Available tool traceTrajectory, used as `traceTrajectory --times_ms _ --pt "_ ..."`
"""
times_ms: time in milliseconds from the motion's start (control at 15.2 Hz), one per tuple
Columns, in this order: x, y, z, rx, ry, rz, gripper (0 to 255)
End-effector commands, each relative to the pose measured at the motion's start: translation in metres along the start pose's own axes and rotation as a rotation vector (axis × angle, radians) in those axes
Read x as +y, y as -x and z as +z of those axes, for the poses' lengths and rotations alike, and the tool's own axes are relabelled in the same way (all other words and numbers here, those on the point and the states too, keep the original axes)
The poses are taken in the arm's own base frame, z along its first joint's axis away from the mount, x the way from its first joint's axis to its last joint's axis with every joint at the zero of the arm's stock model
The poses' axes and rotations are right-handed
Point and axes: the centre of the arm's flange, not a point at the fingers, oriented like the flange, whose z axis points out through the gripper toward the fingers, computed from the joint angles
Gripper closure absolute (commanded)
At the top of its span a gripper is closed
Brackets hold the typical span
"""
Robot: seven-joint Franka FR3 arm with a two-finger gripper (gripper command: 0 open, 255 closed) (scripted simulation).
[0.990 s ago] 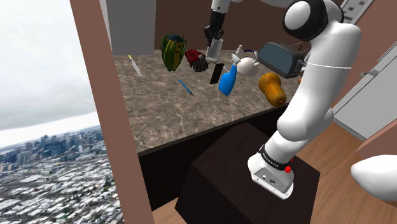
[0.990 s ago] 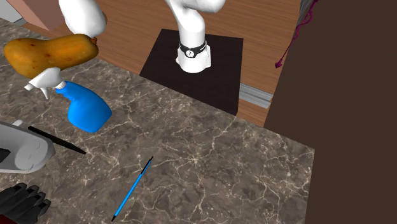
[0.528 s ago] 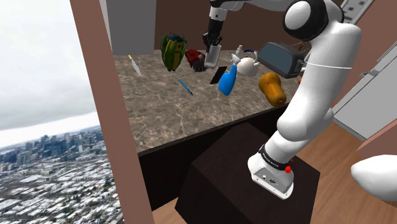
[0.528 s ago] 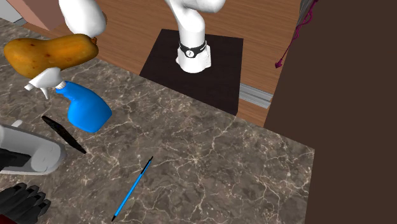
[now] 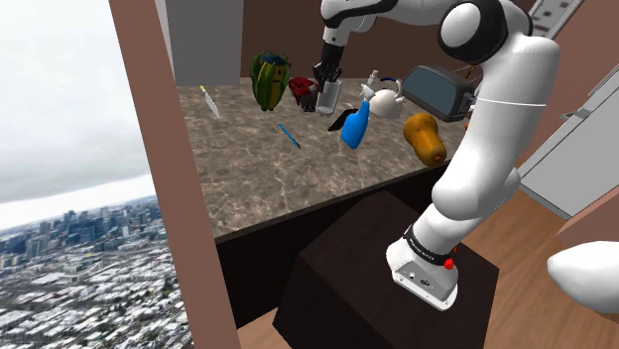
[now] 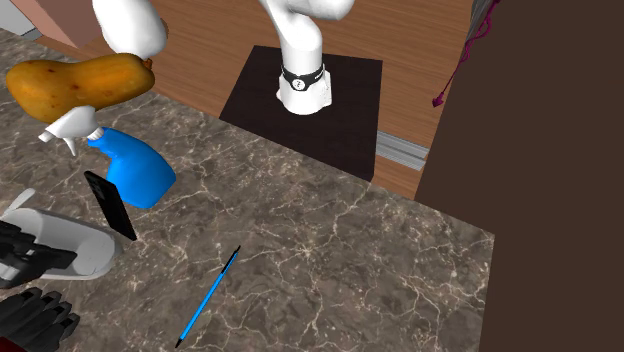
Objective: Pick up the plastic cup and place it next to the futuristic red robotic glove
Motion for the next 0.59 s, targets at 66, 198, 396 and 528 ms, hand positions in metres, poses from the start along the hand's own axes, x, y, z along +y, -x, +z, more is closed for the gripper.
traceTrajectory --times_ms 66,198,396,528 --pt "0.001 -0.001 0.016 0.001 0.000 0.000 255" --pt "0.001 -0.001 0.026 0.001 0.000 0.000 255" --pt "0.001 -0.003 0.042 0.001 0.000 0.000 255" --pt "0.002 -0.003 0.054 0.001 0.000 0.000 255"
